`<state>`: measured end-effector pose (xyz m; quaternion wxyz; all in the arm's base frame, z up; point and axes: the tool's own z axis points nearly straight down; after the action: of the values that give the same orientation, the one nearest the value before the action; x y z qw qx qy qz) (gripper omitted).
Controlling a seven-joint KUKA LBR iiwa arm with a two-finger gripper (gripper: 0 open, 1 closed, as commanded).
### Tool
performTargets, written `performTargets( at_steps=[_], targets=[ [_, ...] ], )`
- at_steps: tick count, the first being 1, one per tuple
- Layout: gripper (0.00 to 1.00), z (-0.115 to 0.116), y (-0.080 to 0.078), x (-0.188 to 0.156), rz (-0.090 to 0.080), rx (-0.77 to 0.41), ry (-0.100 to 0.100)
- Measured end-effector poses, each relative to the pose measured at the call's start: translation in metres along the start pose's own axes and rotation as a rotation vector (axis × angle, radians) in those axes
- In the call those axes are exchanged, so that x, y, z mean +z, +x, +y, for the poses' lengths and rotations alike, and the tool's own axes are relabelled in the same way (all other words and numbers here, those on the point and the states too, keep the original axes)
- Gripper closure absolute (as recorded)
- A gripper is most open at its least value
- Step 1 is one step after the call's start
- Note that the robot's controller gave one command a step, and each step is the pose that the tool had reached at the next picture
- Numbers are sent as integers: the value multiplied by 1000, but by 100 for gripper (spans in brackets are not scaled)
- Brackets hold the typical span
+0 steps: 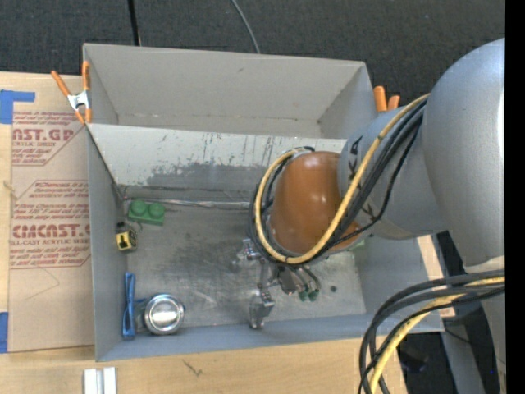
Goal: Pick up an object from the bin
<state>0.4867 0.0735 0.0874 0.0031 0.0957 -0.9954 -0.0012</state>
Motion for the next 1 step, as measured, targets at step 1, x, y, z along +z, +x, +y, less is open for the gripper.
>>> performTargets(
  at_steps=[1],
  targets=[
    [0, 23, -31, -33, -10, -107, 2]
  ],
)
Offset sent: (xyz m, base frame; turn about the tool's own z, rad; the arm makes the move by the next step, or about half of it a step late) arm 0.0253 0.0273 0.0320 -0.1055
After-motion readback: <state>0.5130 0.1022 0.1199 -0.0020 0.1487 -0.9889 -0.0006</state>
